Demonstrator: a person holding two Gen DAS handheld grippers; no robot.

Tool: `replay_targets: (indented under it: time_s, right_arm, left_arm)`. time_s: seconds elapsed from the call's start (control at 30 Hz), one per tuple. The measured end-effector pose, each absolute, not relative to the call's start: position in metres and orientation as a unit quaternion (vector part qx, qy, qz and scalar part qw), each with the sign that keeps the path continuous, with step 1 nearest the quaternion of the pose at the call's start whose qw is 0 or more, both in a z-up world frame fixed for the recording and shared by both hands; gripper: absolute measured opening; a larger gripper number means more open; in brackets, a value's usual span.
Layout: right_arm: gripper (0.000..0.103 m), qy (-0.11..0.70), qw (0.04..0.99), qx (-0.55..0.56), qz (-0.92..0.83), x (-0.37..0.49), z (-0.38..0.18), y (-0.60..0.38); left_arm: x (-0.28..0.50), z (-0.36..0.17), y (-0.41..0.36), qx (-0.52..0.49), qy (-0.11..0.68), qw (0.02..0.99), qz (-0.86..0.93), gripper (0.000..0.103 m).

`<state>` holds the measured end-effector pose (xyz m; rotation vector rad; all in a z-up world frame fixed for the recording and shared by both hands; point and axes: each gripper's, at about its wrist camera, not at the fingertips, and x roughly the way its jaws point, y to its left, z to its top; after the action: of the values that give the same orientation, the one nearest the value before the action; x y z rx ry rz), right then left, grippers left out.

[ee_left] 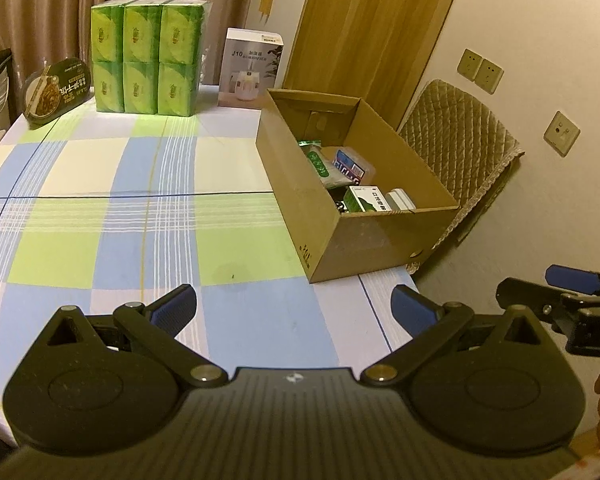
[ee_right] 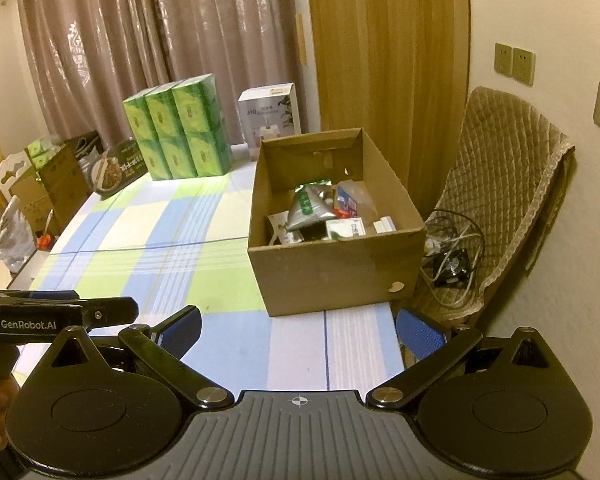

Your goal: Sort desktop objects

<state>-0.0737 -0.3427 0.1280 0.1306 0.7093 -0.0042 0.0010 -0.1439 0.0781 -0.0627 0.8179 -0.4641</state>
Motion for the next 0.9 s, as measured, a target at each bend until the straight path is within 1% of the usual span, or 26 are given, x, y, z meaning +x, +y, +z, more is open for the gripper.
replay_targets:
  time_s: [0.9]
  right_arm:
    - [0.101, 0.35, 0.935, 0.06, -0.005, -0.0686, 0.1284, -0.3445]
  left_arm:
    - [0.0004, 0.0735, -0.1518, -0.018, 0.403, 0.886, -0.229, 0.102]
